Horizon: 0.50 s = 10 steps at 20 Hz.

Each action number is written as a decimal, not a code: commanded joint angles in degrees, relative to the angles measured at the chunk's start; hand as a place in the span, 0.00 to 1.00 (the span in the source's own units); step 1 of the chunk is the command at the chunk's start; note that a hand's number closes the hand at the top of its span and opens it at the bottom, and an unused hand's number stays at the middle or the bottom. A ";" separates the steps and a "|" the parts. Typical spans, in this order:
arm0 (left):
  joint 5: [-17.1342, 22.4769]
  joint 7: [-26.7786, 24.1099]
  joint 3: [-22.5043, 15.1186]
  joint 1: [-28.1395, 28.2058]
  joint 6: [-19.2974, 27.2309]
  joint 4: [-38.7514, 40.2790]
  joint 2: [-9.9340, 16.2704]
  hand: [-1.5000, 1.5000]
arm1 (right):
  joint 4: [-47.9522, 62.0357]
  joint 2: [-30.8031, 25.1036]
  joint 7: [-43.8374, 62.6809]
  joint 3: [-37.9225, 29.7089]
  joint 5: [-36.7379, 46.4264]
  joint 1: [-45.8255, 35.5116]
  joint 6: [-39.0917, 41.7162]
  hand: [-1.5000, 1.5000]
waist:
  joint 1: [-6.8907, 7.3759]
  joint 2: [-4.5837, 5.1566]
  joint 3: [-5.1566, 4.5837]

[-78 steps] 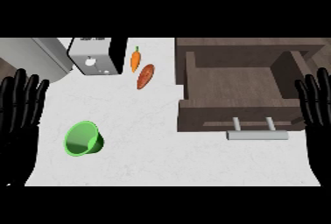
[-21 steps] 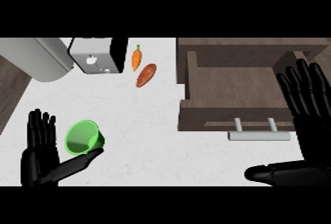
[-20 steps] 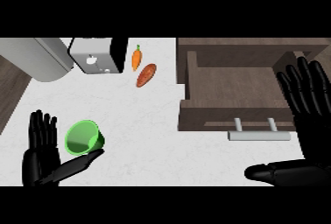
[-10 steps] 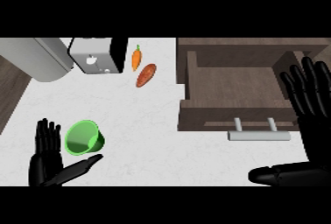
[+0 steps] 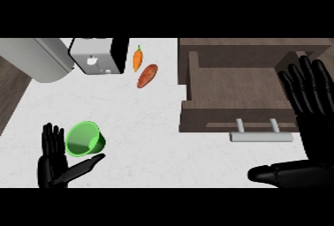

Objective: Pick up the cup, place it into the drawer and close the drawer

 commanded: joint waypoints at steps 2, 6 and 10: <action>0.68 -4.01 1.34 -1.29 -0.38 5.31 0.21 0.00 | 3.47 -0.68 -5.21 -2.99 -2.30 2.27 2.96 0.00 | 0.01 0.00 0.01; 1.16 -5.00 2.79 -7.57 -0.37 13.82 2.08 0.00 | -1.94 1.10 -0.06 2.19 1.55 1.69 0.11 0.00 | -0.09 0.00 -0.01; 0.65 -7.68 1.62 -7.12 -0.62 15.76 1.21 0.00 | -0.08 2.31 -2.41 2.91 2.73 1.63 -0.51 0.00 | -0.04 0.00 0.00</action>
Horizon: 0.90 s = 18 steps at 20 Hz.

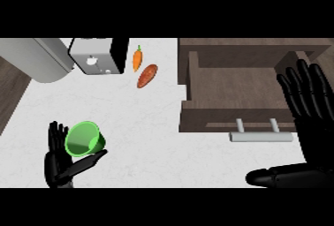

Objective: Pick up the cup, place it into the drawer and close the drawer

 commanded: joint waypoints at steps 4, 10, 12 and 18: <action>0.72 -5.38 0.56 -2.81 -3.66 8.98 1.49 0.00 | -0.98 1.36 -3.70 2.02 0.80 5.39 1.79 0.00 | -0.10 0.01 0.00; 3.59 -6.25 2.04 -5.99 -5.61 11.55 2.52 0.00 | -3.23 -0.51 1.19 -0.39 -2.15 2.20 1.78 0.00 | -0.07 0.00 0.00; 3.60 -8.24 2.10 -7.40 -7.14 15.73 2.92 0.00 | -1.10 -1.51 3.39 -1.82 -1.85 -1.87 0.77 0.00 | -0.04 0.03 -0.01; 5.04 -10.59 1.72 -6.03 -10.08 17.15 2.02 0.00 | -0.95 -2.42 2.77 -3.37 -3.92 -1.47 2.25 0.00 | 0.01 0.00 0.00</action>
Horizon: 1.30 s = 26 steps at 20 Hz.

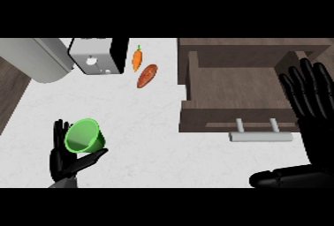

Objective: Pick up the cup, place it into the drawer and close the drawer

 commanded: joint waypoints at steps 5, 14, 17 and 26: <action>2.60 -0.66 0.39 -5.32 -9.16 6.91 1.42 0.00 | -0.38 -0.15 1.65 0.06 0.29 -0.45 -0.42 0.00 | -0.13 0.04 -0.02; 1.37 -13.74 0.71 -8.70 -15.69 18.23 1.07 1.00 | 0.94 0.60 -3.57 -0.82 -0.96 2.27 1.27 0.00 | -0.60 0.19 -0.07; 1.78 -9.89 -0.52 -7.10 -11.15 9.21 0.30 1.00 | -1.49 0.51 5.18 0.60 1.49 -3.77 -3.39 0.00 | 0.01 -0.03 -0.01; -1.25 -11.80 -2.30 -11.31 -12.61 11.98 2.09 1.00 | 0.83 0.56 0.06 0.67 0.79 -0.87 -0.46 0.00 | -0.28 0.09 -0.03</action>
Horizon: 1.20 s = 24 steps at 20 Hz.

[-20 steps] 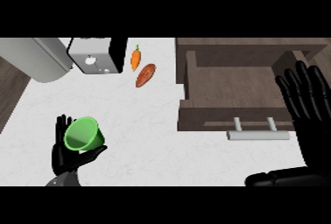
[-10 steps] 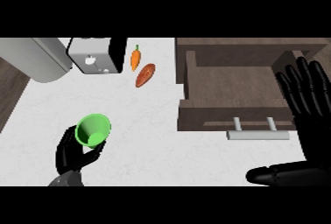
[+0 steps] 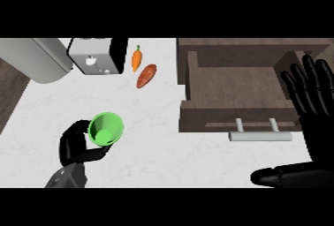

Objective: Pick up the cup, place it into the drawer and close the drawer

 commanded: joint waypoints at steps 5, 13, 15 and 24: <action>-1.98 -4.83 -3.74 2.29 -6.26 -5.54 0.33 1.00 | 0.64 -0.85 -0.55 -1.51 -0.90 0.24 0.74 0.00 | 0.39 -0.13 0.04; -1.78 9.21 -9.94 3.40 -3.96 -26.18 -0.95 1.00 | -0.34 -1.21 1.11 -1.64 -0.90 0.32 0.33 0.00 | 0.74 -0.36 0.09; -2.68 12.63 -12.99 6.54 -2.44 -33.09 -2.84 1.00 | 2.93 0.79 -2.03 -0.38 0.86 -0.41 -0.56 0.00 | 1.09 -0.34 0.11; 1.58 36.94 -14.88 -3.73 7.68 -51.36 -6.04 1.00 | 0.89 -2.10 -2.62 -3.49 -2.76 3.18 3.15 0.00 | 0.35 -0.30 0.11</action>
